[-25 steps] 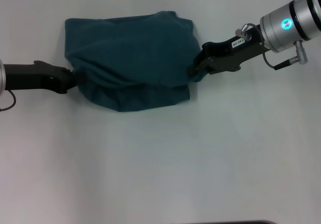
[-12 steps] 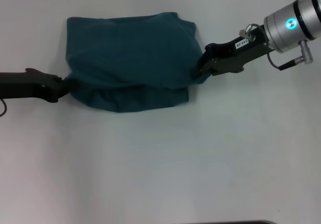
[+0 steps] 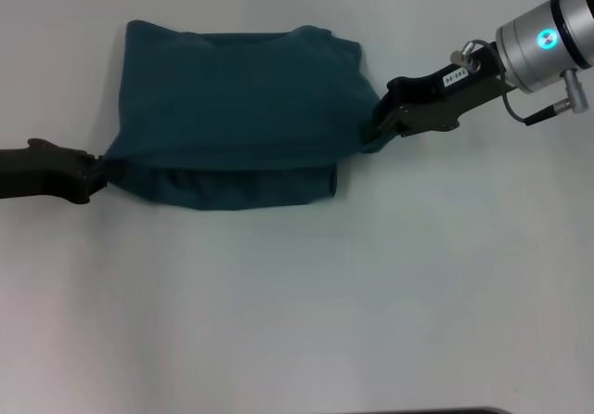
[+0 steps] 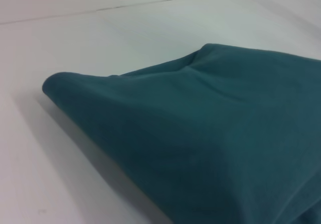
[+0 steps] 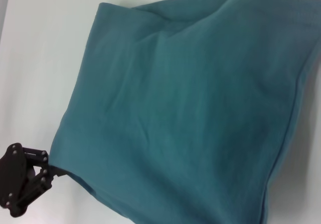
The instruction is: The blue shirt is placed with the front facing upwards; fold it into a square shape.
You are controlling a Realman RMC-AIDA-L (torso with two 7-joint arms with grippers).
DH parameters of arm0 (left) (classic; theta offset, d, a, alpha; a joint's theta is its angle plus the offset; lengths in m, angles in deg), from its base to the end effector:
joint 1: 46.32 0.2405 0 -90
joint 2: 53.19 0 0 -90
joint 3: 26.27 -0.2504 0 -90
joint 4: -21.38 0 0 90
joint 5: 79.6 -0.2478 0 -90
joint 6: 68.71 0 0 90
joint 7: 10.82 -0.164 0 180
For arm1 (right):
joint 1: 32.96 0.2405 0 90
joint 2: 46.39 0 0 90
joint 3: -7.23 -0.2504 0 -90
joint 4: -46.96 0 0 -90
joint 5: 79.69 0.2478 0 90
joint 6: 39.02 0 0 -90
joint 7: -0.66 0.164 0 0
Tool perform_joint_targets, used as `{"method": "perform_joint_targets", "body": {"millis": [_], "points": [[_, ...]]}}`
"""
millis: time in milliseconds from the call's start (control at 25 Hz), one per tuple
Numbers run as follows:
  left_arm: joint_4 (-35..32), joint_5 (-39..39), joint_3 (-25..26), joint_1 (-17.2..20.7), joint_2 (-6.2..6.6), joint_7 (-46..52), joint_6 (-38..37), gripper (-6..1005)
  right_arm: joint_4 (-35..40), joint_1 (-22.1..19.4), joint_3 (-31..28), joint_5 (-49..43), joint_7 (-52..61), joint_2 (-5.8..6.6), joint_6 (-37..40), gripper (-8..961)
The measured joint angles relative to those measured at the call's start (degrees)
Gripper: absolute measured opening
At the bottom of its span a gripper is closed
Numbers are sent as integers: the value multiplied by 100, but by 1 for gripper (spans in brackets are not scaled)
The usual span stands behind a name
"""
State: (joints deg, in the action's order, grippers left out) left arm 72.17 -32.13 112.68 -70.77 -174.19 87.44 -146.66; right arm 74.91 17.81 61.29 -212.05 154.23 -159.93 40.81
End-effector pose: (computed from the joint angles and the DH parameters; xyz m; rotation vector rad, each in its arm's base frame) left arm -0.3390 0.3603 0.0069 -2.5233 -0.9916 -0.1768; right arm 0.2218 0.4254 -0.0479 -2.3442 1.9773 0.0319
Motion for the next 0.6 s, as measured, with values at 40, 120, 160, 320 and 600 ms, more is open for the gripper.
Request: {"method": "perform_joint_targets", "body": {"millis": [40,120,160,320,600], "points": [[0,1,0,11,-11,-14,10,24,0,5,0,-1,3,-1,-8,118],[-4,-2,-1,28,-38,-37,44,24,0,15,0,-3,8,-1,-16,126],[-6,-6,0,34,-50,-46,59,24,0,19,-2,-4,10,-1,-19,131],[-7,84,13,65,-72,-77,135,25,0,24,-67,5,48,8,-33,148],[232,304,508,177,-283,-96,476,56,11,-8,-201,72,41,72,-27,179]]}}
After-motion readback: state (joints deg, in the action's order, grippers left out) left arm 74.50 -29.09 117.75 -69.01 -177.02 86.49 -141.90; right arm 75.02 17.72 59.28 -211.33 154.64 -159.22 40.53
